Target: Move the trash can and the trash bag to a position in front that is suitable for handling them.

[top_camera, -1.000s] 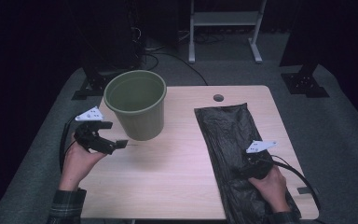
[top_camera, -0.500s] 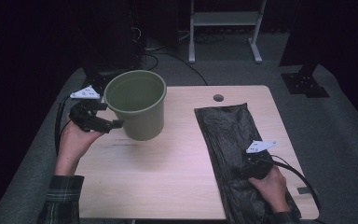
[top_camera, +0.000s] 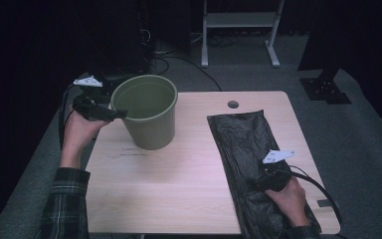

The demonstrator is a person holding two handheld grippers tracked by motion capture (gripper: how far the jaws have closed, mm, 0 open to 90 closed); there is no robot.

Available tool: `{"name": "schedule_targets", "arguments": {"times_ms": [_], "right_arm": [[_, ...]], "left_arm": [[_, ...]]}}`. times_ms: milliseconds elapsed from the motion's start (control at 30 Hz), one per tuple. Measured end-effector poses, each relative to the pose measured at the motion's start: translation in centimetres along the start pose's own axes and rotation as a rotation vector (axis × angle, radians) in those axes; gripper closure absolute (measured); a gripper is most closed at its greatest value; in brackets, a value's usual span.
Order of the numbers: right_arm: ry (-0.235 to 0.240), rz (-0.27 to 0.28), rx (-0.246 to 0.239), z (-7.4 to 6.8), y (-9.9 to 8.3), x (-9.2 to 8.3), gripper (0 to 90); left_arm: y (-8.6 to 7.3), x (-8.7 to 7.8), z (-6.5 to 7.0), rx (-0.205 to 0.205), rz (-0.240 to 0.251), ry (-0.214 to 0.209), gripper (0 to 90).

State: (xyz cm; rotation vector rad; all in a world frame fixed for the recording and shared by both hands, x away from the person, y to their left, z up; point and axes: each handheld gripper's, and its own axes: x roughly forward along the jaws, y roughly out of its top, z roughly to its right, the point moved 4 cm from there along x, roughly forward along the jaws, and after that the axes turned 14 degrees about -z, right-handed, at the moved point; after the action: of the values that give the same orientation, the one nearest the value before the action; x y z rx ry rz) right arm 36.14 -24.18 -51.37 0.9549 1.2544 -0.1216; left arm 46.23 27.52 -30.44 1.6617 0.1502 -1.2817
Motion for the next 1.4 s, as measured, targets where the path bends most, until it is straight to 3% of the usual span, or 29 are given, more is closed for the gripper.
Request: {"name": "schedule_targets", "arguments": {"times_ms": [233,400,633,800,833,1233,1400], "right_arm": [[0.001,-0.001,-0.002,0.0,0.0,0.0,9.7],[0.002,-0.001,-0.002,0.0,0.0,0.0,9.7],[0.002,-0.001,-0.002,0.0,0.0,0.0,9.7],[0.002,-0.001,-0.003,0.0,0.0,0.0,9.7],[0.003,-0.001,-0.003,0.0,0.0,0.0,9.7],[0.003,-0.001,-0.003,0.0,0.0,0.0,9.7],[0.004,0.000,-0.001,-0.1,0.0,0.0,9.7]], "left_arm": [[0.3,1.4,-2.1,-0.029,-0.056,0.033,0.0],[0.3,2.7,-2.5,-0.026,-0.089,0.043,0.0],[0.4,3.3,-2.5,-0.034,-0.096,0.055,0.0],[0.5,3.9,-1.6,-0.014,-0.094,0.029,0.0],[0.5,4.2,-1.1,0.000,-0.098,0.002,0.0],[0.1,4.5,2.1,0.075,-0.092,-0.056,0.0],[-0.2,4.5,2.9,0.084,-0.084,-0.072,0.0]]}}
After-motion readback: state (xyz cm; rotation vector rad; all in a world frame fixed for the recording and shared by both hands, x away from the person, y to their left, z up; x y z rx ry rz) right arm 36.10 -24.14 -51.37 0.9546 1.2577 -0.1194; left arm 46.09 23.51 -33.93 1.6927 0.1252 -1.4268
